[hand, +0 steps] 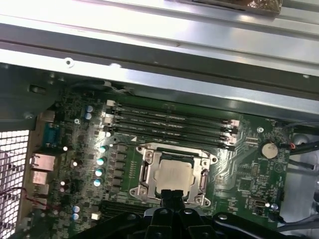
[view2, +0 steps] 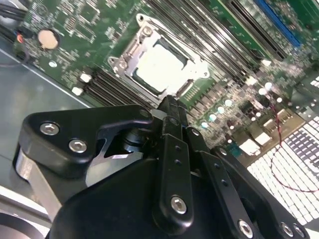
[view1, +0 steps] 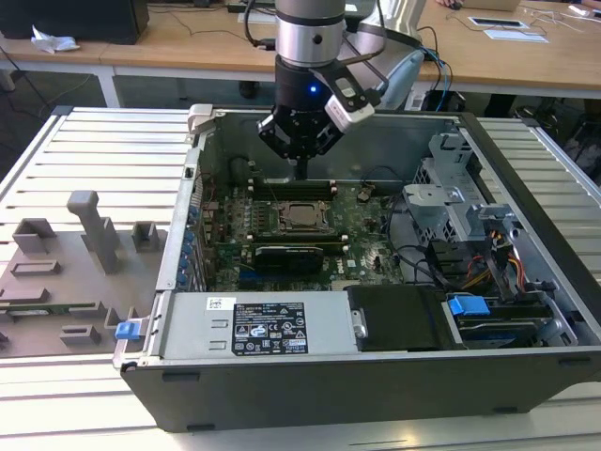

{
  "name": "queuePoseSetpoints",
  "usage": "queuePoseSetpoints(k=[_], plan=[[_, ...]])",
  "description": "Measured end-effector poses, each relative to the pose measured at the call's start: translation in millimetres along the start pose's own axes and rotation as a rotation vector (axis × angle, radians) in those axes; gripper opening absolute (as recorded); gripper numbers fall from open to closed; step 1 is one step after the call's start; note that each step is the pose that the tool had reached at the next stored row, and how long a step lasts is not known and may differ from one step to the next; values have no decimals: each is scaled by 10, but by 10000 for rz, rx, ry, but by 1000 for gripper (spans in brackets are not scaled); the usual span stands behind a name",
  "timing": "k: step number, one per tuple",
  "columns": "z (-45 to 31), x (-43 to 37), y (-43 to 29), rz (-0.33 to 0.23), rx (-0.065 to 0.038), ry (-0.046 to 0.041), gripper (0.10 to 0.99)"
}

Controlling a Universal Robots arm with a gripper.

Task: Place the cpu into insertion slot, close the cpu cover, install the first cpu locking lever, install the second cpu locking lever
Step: 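Install the first cpu locking lever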

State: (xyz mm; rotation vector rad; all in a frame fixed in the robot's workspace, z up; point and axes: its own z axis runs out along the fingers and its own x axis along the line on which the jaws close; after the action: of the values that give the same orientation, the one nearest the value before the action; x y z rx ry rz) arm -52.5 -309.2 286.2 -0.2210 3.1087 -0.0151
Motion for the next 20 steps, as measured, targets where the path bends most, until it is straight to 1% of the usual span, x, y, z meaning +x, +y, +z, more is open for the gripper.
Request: queuePoseSetpoints(k=[4, 9, 10, 14, 17, 19, 20], plan=[[-2, 98, 14, 0, 1, -6, 106], [-5, 202, 29, 1, 2, -9, 106], [-6, 237, 34, -1, 1, -10, 106], [-8, 312, 45, 1, 1, -11, 106], [-10, 403, 58, 0, 1, -10, 106], [-13, 491, 70, -2, 1, -10, 106], [-13, 506, 72, -1, 2, -10, 106]])
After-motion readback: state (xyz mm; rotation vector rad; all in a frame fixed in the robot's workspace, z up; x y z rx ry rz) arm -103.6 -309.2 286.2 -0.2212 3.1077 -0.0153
